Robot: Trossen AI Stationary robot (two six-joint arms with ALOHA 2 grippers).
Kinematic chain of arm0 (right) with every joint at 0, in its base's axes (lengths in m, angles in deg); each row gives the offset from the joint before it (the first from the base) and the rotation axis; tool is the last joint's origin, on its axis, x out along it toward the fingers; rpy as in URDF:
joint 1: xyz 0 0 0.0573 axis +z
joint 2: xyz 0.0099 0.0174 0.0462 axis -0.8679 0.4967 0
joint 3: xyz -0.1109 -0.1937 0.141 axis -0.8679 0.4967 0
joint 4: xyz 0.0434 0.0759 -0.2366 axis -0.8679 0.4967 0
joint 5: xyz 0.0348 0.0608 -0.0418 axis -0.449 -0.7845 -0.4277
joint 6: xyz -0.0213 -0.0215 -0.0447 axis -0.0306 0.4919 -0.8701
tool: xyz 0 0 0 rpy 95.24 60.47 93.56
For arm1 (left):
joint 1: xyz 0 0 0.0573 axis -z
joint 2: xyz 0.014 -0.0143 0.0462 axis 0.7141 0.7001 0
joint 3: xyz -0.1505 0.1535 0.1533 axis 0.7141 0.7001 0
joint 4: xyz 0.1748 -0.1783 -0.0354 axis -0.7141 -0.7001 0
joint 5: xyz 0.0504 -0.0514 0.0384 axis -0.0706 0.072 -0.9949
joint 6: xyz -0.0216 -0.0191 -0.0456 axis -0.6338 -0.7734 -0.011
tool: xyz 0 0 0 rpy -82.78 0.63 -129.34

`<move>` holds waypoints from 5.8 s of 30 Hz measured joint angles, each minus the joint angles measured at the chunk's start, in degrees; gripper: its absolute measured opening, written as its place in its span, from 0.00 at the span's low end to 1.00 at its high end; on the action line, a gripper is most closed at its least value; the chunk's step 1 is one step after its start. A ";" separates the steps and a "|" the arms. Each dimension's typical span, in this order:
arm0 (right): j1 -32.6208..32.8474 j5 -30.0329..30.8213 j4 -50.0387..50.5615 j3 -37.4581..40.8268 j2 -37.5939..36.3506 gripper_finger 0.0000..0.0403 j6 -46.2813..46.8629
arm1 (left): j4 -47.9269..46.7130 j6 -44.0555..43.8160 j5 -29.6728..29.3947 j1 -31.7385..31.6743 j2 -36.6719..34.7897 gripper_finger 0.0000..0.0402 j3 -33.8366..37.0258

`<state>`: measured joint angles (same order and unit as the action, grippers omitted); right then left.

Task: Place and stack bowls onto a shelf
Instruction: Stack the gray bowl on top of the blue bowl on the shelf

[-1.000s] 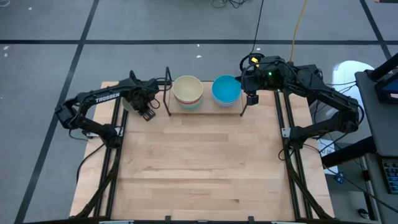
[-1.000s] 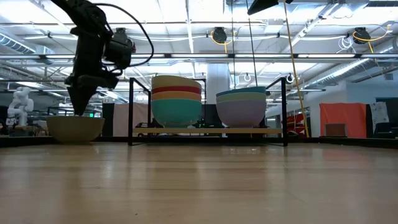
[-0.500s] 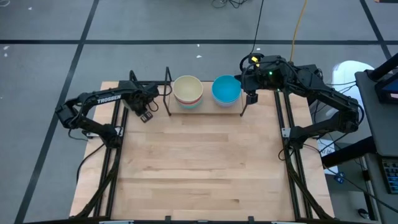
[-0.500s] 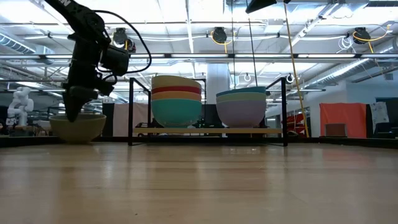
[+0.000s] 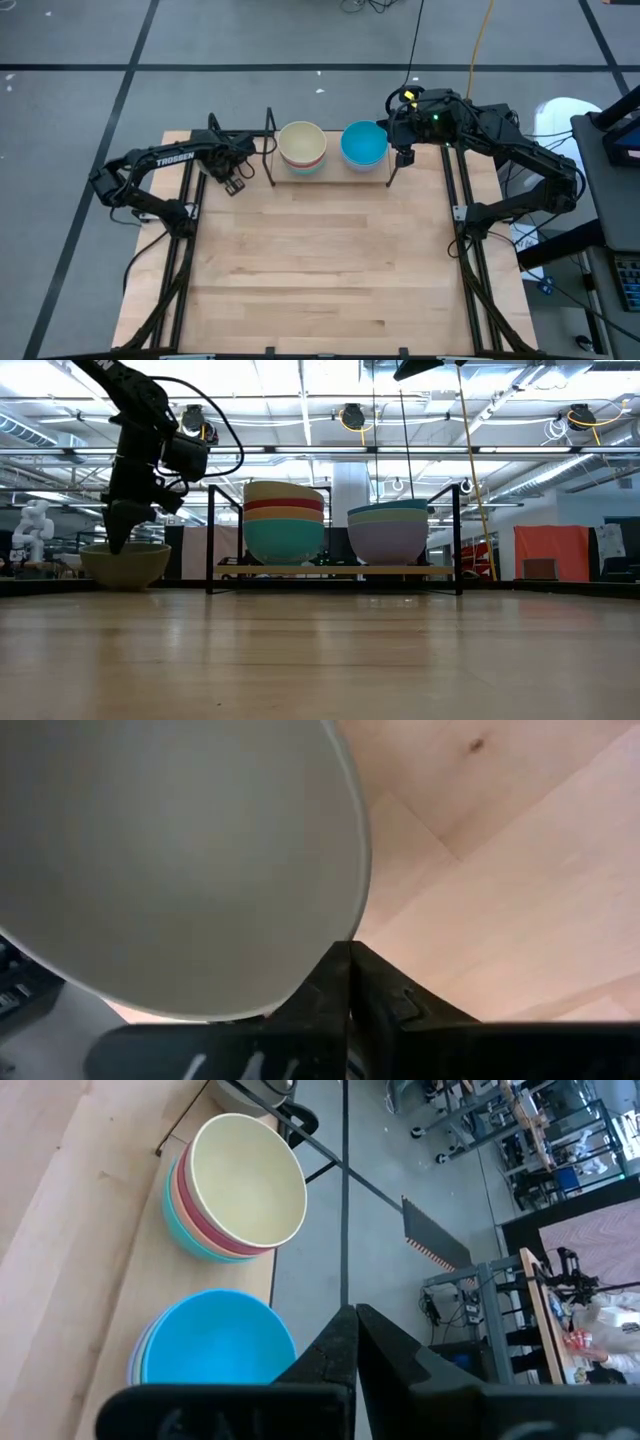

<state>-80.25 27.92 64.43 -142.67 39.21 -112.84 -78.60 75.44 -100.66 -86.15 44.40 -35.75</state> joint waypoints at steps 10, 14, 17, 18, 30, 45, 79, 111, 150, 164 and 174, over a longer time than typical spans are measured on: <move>0.00 0.00 0.02 0.00 -0.44 0.00 -0.05 | -0.57 -4.26 6.42 0.22 -0.02 0.01 0.00; 0.00 -0.01 -0.25 0.00 -0.84 0.00 -0.05 | -0.59 -1.91 7.41 0.22 -0.02 0.04 0.00; 0.00 -0.01 -0.55 0.00 -0.90 0.00 -0.05 | -0.59 -2.09 7.43 0.22 -0.02 0.07 0.00; -0.02 0.00 -0.52 0.00 -0.94 0.00 -0.05 | -0.58 -2.62 7.43 0.22 -0.03 0.07 0.00; -0.01 -0.02 -0.67 0.00 -1.01 0.00 -0.44 | -0.08 -15.57 22.69 3.27 -0.04 0.07 -0.02; -0.02 -0.02 -1.16 0.00 -1.01 0.00 -1.54 | 4.61 -15.32 19.16 5.57 -0.07 0.33 -0.02; 0.00 -0.02 -4.26 0.00 -1.01 0.00 -6.30 | -3.41 -6.05 6.21 -1.11 -0.13 0.31 -8.31; -0.01 -0.02 -4.24 0.00 -3.25 0.00 -7.55 | -1.50 1.22 10.04 -5.60 -0.09 0.31 -8.26; -0.02 -0.02 -7.20 0.00 -3.23 0.00 -7.66 | 2.37 10.17 0.93 -0.15 -0.11 0.31 -5.11; 0.00 -0.04 -7.91 0.00 -3.21 0.00 -7.53 | 2.40 10.39 6.46 -7.21 -0.11 0.31 -5.09; -0.02 -0.04 -7.69 0.00 -3.21 0.00 -7.62 | 2.82 11.05 9.42 -8.63 -0.11 0.31 -3.04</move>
<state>-80.26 27.88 56.74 -142.67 36.00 -120.46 -75.78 86.49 -91.24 -94.78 44.29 -38.79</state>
